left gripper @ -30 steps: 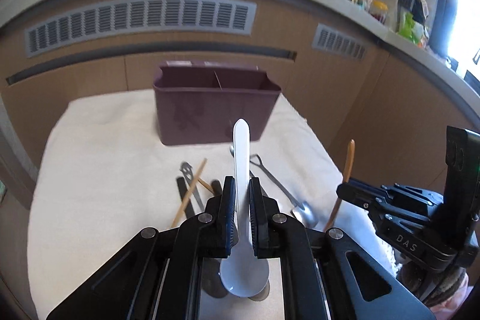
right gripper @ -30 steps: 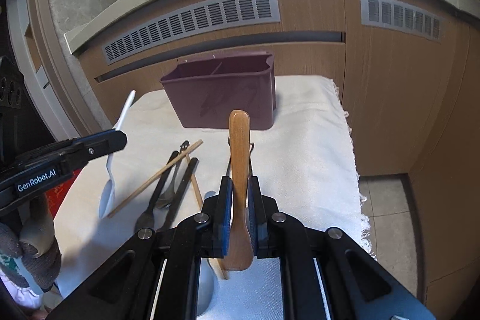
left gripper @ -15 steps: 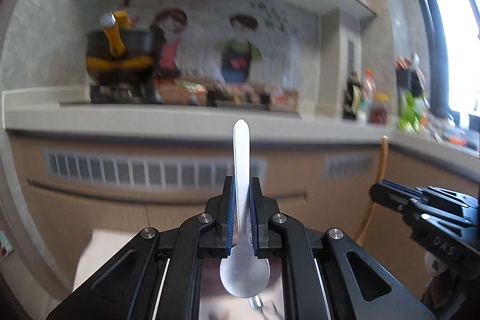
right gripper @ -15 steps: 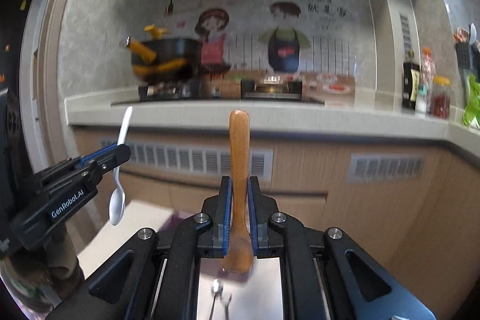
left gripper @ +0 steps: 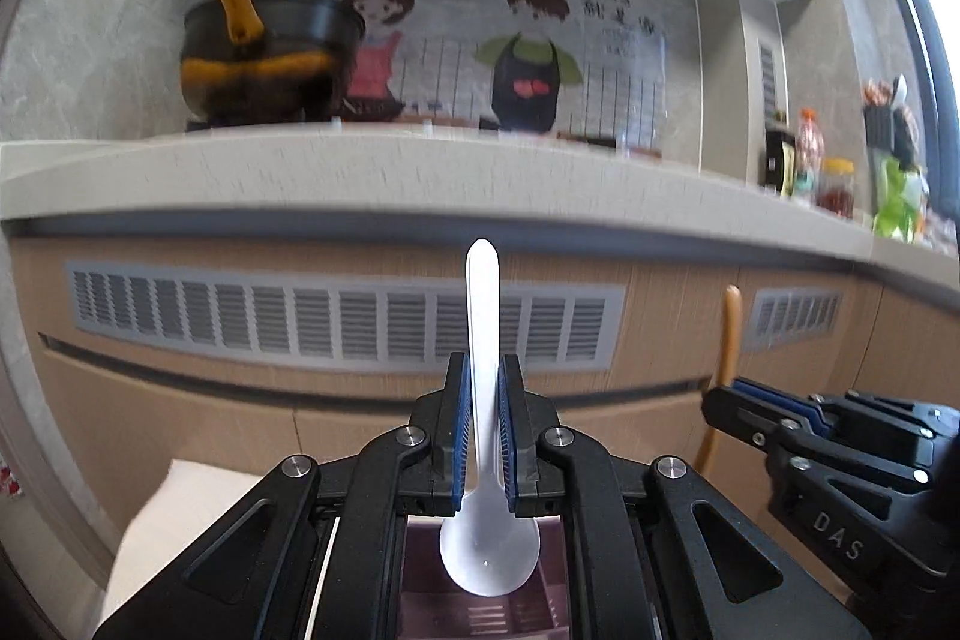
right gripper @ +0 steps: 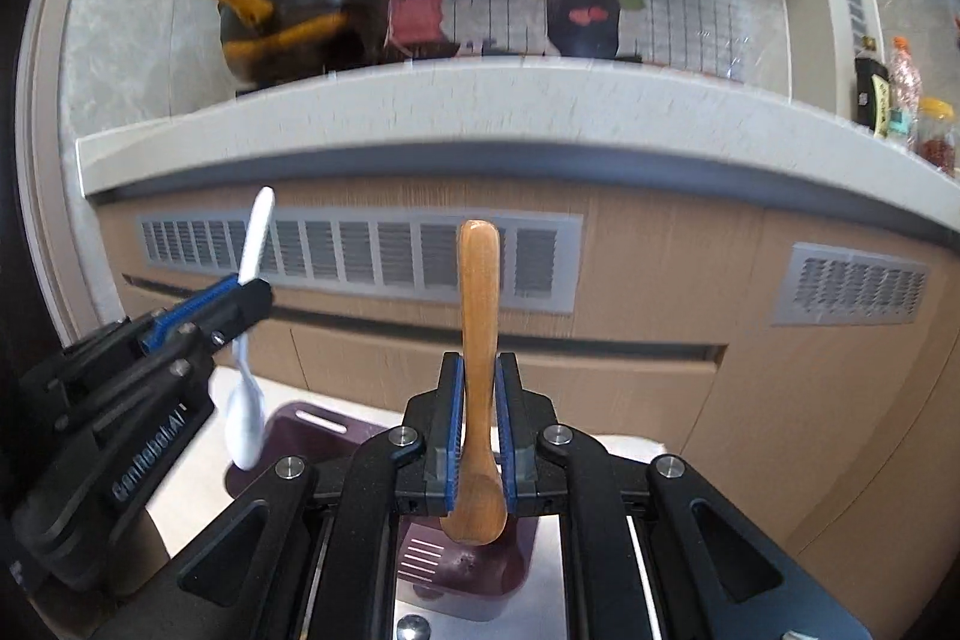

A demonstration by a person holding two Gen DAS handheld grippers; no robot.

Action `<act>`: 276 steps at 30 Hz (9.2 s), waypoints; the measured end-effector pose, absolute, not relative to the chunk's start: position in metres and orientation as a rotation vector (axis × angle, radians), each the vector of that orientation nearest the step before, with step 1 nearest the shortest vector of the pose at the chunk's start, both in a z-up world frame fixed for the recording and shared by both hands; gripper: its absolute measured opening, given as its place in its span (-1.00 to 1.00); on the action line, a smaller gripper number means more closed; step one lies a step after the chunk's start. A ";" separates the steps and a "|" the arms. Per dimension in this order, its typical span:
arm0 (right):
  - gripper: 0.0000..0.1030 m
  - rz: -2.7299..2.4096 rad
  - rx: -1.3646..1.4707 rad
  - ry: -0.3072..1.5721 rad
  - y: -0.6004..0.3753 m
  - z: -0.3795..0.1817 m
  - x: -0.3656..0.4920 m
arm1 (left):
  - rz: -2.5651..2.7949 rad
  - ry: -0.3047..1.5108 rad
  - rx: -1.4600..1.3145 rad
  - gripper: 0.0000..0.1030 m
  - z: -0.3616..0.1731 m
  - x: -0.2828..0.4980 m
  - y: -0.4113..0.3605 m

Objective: Organize utensils
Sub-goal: 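Carry both spoons to the maroon caddy and lower them inside, then open both tools to release the spoons into the caddy, then grasp the small spoon with white ball handle with the right tool, then grasp the dark brown spoon with the left tool and lift it, then carry both held spoons to the maroon caddy and lower them inside, then open both tools to release the spoons into the caddy, then grasp the blue plastic spoon handle with the right tool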

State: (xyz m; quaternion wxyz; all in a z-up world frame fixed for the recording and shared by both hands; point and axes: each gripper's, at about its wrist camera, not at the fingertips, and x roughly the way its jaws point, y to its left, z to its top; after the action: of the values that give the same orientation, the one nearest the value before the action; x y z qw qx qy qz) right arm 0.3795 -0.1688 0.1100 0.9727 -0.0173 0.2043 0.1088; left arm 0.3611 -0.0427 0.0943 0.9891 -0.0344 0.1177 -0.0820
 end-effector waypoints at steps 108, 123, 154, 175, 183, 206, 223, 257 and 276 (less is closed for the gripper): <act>-0.61 0.266 0.003 0.603 -0.215 0.049 0.197 | -0.310 1.261 0.129 -0.51 -0.066 0.318 -0.097; -0.61 0.269 -0.003 0.606 -0.205 0.064 0.174 | -0.306 0.693 -0.048 -0.76 0.022 0.187 -0.029; -0.61 0.246 -0.068 0.605 -0.189 0.075 0.150 | -0.409 0.835 0.033 -0.18 0.004 0.150 -0.004; -0.61 0.260 -0.040 0.627 -0.193 0.069 0.148 | -0.376 0.929 0.111 -0.31 -0.036 0.165 -0.029; -0.61 0.286 -0.045 0.590 -0.185 0.083 0.144 | -0.377 0.689 0.023 -0.35 0.038 0.141 -0.014; -0.61 0.311 -0.060 0.333 -0.162 0.246 0.274 | -0.368 0.193 -0.073 -0.35 0.233 0.259 -0.013; -0.61 0.276 -0.023 0.703 -0.150 0.097 0.409 | -0.326 0.443 -0.138 -0.34 0.099 0.396 -0.015; 0.93 0.239 -0.220 0.703 -0.142 0.022 0.228 | -0.198 0.739 -0.026 0.40 -0.003 0.215 0.010; -0.57 0.334 -0.192 0.988 -0.112 -0.056 0.234 | -0.117 0.867 -0.154 0.45 -0.045 0.202 0.064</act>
State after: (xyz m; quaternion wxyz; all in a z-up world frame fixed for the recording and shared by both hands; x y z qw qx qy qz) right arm 0.2340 -0.1116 -0.0559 0.8627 -0.0915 0.4712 0.1594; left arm 0.2021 0.0640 -0.0453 0.9031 -0.0744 0.4192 -0.0565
